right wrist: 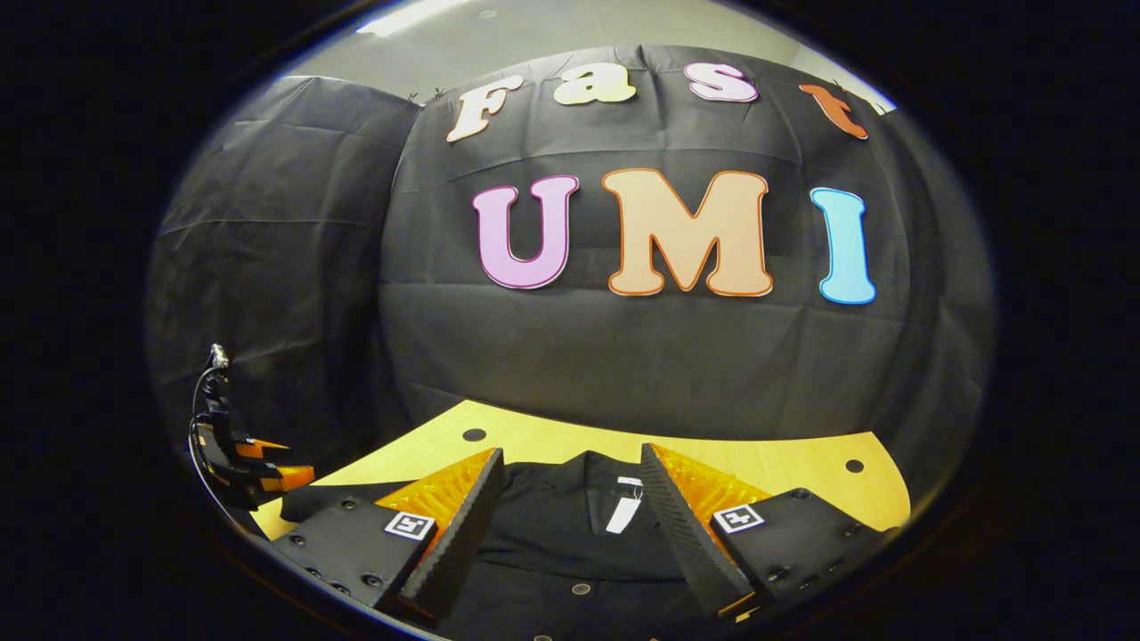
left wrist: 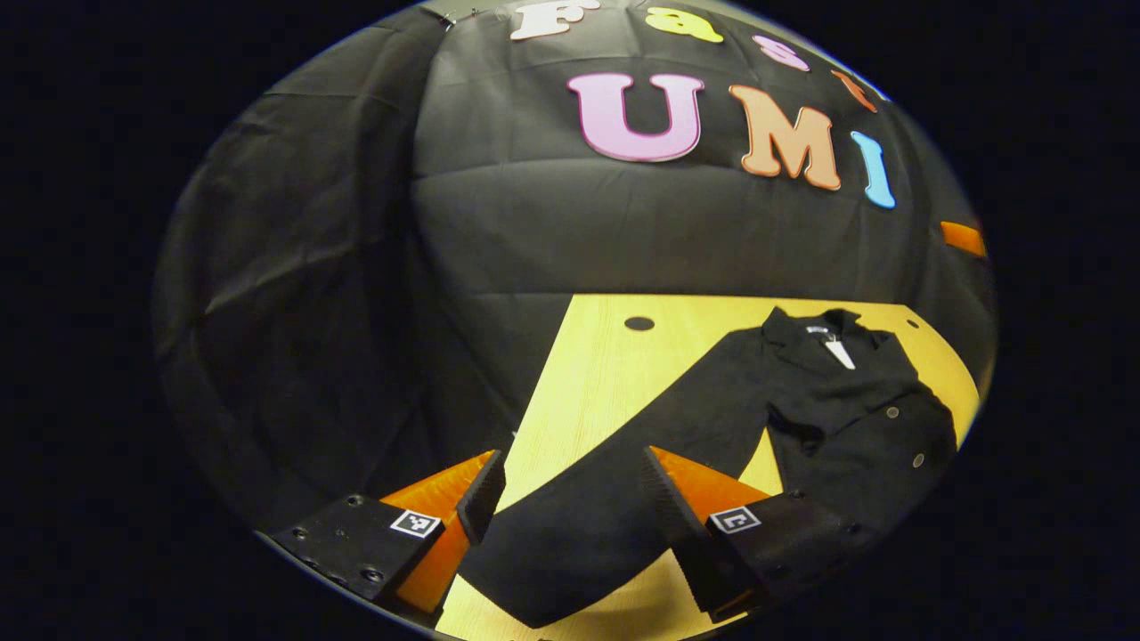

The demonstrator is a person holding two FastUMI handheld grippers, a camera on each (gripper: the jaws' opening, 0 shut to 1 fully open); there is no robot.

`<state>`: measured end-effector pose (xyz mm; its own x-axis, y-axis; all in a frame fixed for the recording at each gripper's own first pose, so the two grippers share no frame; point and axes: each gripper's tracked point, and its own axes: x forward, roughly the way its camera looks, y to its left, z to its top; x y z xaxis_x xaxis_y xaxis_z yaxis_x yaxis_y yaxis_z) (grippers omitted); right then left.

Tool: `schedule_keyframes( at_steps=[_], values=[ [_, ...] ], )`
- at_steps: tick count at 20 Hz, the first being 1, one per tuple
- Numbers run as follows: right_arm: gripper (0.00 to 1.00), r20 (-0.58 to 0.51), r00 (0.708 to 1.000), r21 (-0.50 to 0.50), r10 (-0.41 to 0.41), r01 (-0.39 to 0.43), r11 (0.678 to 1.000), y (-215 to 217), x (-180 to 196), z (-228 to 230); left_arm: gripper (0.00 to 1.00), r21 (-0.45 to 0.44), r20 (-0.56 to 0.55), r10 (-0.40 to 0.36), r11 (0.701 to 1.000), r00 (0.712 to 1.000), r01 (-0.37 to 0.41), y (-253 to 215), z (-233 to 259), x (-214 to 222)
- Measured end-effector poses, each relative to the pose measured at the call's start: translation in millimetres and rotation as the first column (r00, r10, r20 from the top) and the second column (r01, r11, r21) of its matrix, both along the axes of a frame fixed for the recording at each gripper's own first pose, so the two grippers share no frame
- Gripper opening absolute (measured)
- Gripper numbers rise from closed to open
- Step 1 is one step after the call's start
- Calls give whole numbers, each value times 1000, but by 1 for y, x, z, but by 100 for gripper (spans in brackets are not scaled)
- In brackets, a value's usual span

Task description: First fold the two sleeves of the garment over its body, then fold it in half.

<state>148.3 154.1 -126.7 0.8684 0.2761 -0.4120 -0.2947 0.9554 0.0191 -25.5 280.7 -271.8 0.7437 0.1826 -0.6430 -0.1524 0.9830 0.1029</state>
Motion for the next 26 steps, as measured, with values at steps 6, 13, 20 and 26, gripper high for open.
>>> schedule_keyframes(
  at_steps=[6,13,20,26],
  values=[
    [94,-38,999,-13,-2,1,1000,1,-5,-12,95,-41,-140,18,999,990,-24,11,-44,-15],
    [94,-69,998,-14,1,-2,1000,0,-6,-18,98,-83,-293,47,994,955,-74,21,-90,-41],
    [98,-78,997,-19,20,-21,1000,3,-5,-21,96,-98,-262,62,991,963,-90,17,-91,-40],
    [94,-66,997,-35,29,-31,999,-3,-9,-19,32,-134,-213,77,985,974,-107,4,-92,-34]
  ],
)
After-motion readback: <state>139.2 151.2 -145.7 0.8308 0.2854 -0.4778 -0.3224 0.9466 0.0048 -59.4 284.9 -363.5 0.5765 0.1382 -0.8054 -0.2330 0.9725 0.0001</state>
